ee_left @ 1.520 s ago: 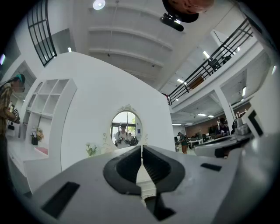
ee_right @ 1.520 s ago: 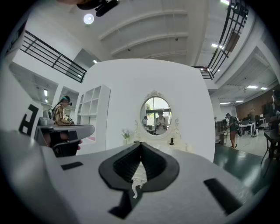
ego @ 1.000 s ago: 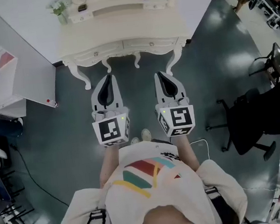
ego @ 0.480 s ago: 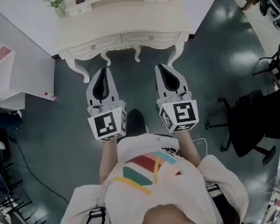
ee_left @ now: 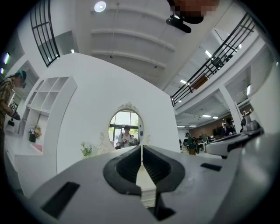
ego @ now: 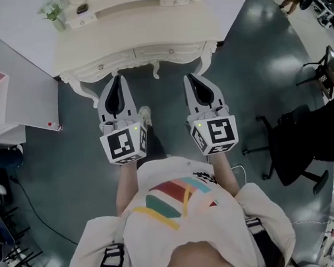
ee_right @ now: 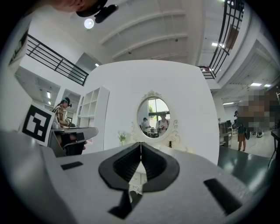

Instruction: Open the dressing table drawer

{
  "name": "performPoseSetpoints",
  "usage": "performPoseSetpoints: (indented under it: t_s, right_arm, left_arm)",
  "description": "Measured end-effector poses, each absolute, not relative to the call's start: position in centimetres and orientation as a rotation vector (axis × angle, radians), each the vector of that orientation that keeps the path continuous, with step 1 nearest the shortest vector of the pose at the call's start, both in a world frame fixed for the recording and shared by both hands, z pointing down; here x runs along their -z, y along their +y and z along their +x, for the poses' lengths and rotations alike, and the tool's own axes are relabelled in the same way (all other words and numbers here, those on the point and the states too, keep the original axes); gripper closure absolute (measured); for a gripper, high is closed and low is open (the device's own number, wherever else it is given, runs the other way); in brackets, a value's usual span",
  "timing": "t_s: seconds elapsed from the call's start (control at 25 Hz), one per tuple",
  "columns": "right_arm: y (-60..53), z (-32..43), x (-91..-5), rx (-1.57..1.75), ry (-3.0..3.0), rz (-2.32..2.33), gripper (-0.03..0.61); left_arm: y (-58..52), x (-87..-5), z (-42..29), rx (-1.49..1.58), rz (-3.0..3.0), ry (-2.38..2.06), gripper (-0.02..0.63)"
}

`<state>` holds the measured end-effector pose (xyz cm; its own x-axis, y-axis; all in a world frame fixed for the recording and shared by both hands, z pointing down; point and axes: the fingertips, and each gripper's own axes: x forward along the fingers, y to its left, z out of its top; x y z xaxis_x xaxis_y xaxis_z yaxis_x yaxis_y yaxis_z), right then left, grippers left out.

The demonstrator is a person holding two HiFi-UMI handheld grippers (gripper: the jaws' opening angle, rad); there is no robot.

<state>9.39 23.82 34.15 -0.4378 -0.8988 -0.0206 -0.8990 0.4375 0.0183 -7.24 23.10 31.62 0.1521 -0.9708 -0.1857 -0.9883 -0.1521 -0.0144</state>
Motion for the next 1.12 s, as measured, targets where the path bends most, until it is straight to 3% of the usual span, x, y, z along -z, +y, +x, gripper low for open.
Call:
performPoseSetpoints:
  t_s: [0.4,1.12]
  right_arm:
    - [17.2,8.1,-35.3,-0.002,2.661,-1.698,0.578]
    - [-3.7,-1.5,-33.9,-0.059,2.753,-1.697,0.578]
  left_arm:
    - [15.9,-32.8,-8.0,-0.202,-2.338,1.934,0.604]
    - [-4.2,-31.2,-14.5,-0.24,-2.397,1.898,0.604]
